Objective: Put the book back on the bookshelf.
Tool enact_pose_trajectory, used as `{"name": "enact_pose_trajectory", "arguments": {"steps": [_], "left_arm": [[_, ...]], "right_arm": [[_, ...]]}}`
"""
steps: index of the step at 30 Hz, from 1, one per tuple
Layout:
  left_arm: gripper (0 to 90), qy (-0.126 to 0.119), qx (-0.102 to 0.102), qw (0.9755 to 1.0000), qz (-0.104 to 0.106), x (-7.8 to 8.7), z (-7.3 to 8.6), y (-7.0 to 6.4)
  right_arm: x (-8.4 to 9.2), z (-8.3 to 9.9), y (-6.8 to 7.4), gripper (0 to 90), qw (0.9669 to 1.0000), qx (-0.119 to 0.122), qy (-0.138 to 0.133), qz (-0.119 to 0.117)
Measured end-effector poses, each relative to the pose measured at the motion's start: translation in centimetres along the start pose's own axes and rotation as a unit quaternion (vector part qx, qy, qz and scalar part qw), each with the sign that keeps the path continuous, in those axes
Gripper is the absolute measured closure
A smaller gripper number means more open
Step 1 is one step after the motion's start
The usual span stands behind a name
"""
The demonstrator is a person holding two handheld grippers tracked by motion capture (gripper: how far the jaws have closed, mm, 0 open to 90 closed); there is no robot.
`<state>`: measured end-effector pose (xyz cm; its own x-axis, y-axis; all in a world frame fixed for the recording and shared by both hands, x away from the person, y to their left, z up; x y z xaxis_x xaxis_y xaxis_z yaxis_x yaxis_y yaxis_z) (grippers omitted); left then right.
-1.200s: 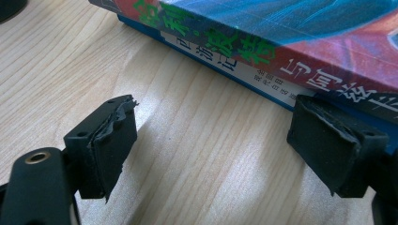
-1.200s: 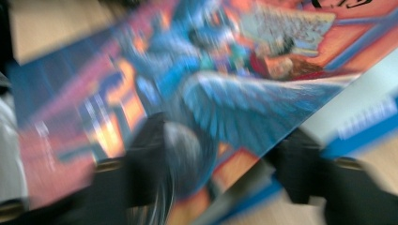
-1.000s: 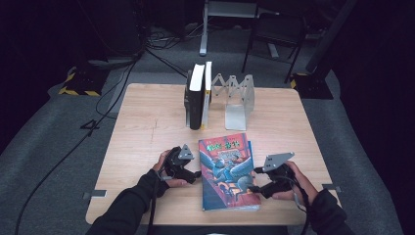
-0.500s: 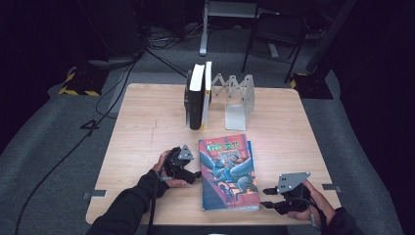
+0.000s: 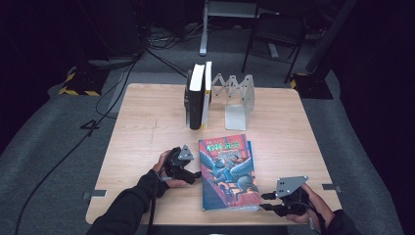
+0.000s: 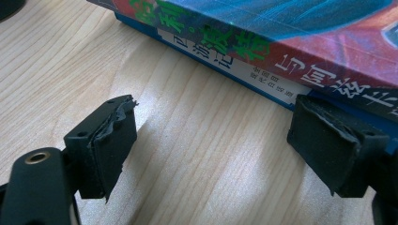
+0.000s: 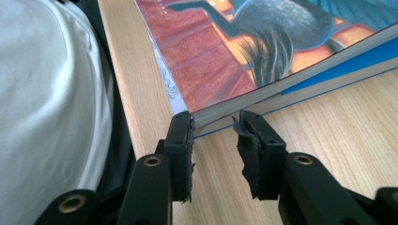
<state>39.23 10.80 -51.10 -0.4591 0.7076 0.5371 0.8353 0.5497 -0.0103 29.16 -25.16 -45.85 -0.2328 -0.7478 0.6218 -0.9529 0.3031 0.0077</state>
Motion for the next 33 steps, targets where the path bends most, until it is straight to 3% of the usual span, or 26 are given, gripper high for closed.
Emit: {"name": "enact_pose_trajectory", "arguments": {"steps": [12, 14, 16, 19, 22, 26, 27, 29, 31, 33], "left_arm": [[15.6, -0.001, -0.001, 1.0, 0.0, 0.0, 0.0, 0.0], [15.6, -0.001, -0.001, 1.0, 0.001, 0.0, 0.0, 0.0], [15.7, -0.001, -0.001, 1.0, 0.001, 0.0, 0.0, 0.0], [15.6, -0.001, -0.001, 1.0, 0.001, 0.0, 0.0, 0.0], [15.7, -0.001, -0.001, 1.0, 0.001, 0.0, 0.0, 0.0], [15.7, -0.001, -0.001, 1.0, 0.001, 0.0, 0.0, 0.0], [15.6, -0.001, 0.0, 1.0, 0.0, 0.0, 0.0, 0.0], [15.5, -0.001, 0.0, 1.0, 0.0, 0.0, 0.0, 0.0], [15.3, -0.001, 0.0, 1.0, 0.0, 0.0, 0.0, 0.0], [15.2, -0.001, 0.0, 1.0, -0.002, -0.1, 0.0, 0.1]], "right_arm": [[0.2, -0.4, -0.1, 71.1, 0.9996, -0.009, -0.025, -0.005], [0.4, -0.5, -0.3, 67.7, 0.9989, -0.02, -0.042, -0.007], [0.2, -0.5, -0.3, 63.4, 0.9988, -0.028, -0.039, -0.012], [0.1, -0.4, -0.2, 58.3, 0.9991, -0.021, -0.032, -0.02], [0.1, -0.5, -0.1, 51.3, 0.9984, -0.027, -0.04, -0.029], [0.0, -0.6, -0.4, 43.5, 0.9967, -0.051, -0.05, -0.038], [-0.2, -0.6, -0.8, 40.4, 0.9952, -0.07, -0.055, -0.042], [-0.2, -0.6, -1.3, 37.1, 0.9941, -0.084, -0.061, -0.029], [-0.1, -0.8, -1.6, 37.8, 0.9912, -0.102, -0.076, -0.038], [-0.4, -1.1, -1.8, 38.0, 0.9914, -0.103, -0.073, -0.032]]}}
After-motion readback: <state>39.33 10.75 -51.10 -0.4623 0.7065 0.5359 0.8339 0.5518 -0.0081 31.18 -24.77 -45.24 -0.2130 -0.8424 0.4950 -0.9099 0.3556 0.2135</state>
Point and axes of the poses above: each handheld gripper's, and its own axes: x roughly backward along the jaws, z roughly out of its underside, y roughly to its left, the point moved 1 cm from there along -x, roughly forward along the jaws, and after that the axes turned 14 degrees about -y, right-handed, at the moved point
